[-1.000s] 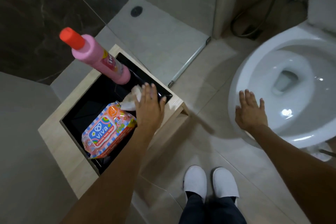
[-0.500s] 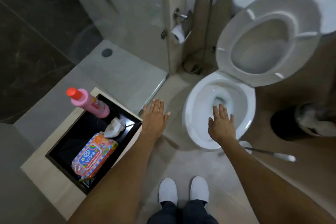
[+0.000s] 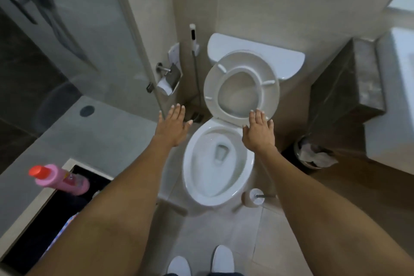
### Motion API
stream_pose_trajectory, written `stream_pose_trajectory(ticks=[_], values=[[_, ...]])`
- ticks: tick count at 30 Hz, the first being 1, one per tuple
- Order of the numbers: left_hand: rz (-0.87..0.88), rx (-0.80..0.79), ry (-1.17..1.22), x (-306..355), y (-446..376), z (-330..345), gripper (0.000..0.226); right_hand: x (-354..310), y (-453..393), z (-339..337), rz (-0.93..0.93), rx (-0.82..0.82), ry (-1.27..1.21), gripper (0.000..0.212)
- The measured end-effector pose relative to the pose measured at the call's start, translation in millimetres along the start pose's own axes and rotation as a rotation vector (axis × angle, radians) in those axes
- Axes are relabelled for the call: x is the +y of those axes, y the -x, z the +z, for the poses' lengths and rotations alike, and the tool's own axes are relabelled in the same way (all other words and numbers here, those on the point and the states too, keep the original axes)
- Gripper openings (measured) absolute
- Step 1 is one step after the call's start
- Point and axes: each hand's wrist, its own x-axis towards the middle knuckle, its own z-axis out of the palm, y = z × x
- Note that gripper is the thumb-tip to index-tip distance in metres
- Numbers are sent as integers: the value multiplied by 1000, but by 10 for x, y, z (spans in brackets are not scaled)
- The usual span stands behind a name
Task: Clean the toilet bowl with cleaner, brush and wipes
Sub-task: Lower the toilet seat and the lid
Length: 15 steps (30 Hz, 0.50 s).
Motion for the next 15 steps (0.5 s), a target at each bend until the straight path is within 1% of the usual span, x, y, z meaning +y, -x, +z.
stream_pose_trajectory(ticks=[9,15], values=[[107,75,-1,598,-697,-705,61,298,-449,-573,84,43,-14,58],[218,11,-17,695,-1324,-926,60,337,-915,-719,174,62,-29,58]])
